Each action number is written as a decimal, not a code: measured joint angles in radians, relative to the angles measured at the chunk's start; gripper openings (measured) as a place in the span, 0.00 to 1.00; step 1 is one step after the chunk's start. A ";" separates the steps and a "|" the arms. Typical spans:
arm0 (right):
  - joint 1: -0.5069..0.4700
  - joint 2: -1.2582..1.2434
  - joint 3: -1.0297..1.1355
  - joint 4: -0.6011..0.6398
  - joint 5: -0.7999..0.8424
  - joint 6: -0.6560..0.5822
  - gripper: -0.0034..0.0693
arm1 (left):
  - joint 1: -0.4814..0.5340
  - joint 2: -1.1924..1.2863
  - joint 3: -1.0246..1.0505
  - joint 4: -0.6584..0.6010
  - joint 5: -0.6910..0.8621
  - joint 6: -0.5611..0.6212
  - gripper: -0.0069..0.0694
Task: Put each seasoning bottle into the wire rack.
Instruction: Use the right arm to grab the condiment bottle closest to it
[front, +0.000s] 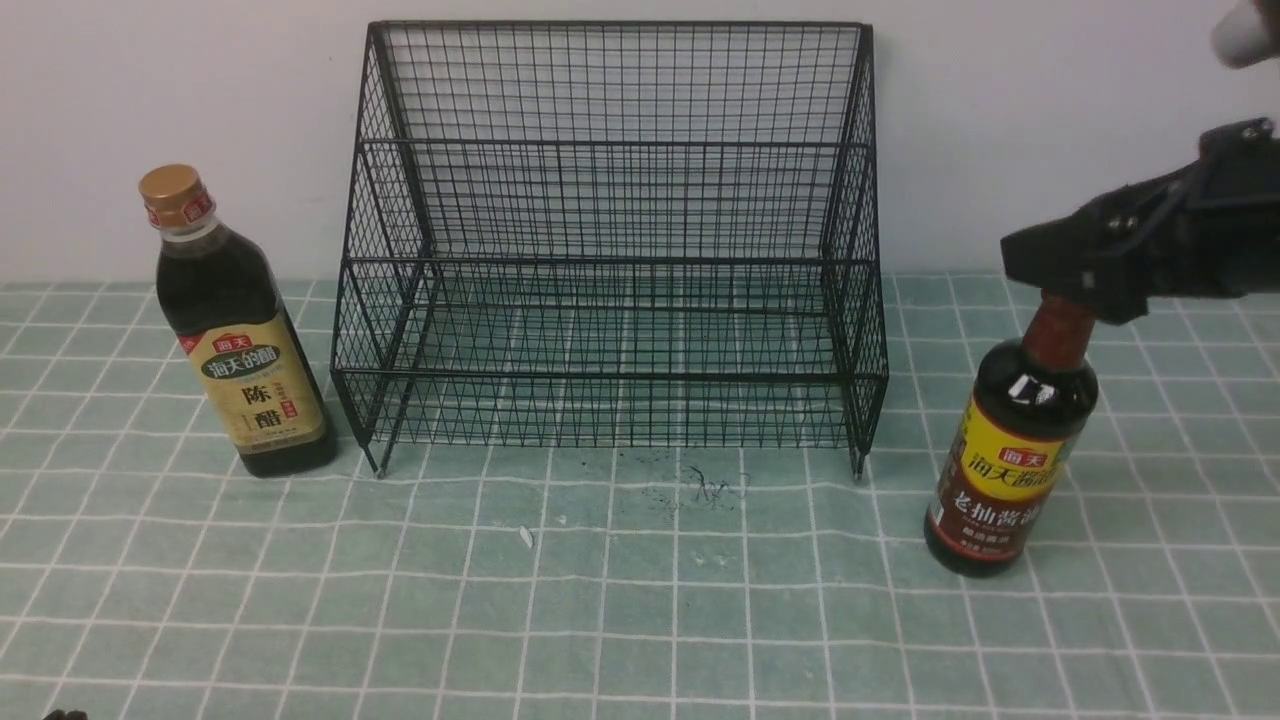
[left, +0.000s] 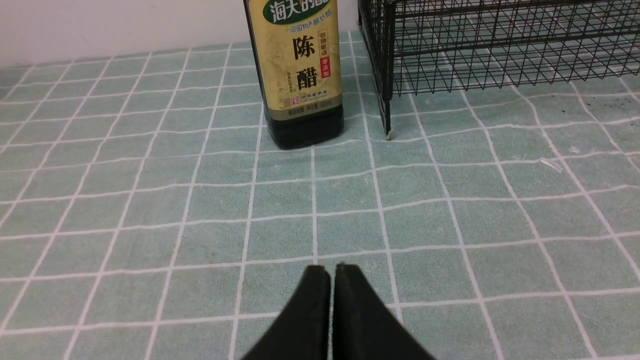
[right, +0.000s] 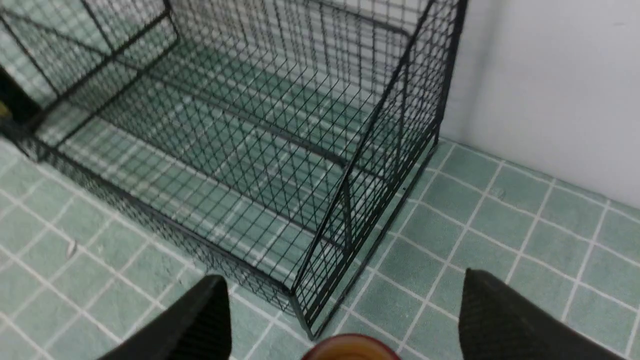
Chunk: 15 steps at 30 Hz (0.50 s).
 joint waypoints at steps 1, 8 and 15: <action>0.003 0.004 0.000 -0.007 0.000 0.004 0.81 | 0.000 0.000 0.000 0.000 0.000 0.000 0.08; 0.011 0.023 0.000 -0.136 -0.003 0.121 0.79 | 0.000 0.000 0.000 0.000 0.000 0.000 0.08; 0.011 0.065 0.000 -0.231 0.031 0.195 0.54 | 0.000 0.000 0.000 0.000 0.000 0.000 0.08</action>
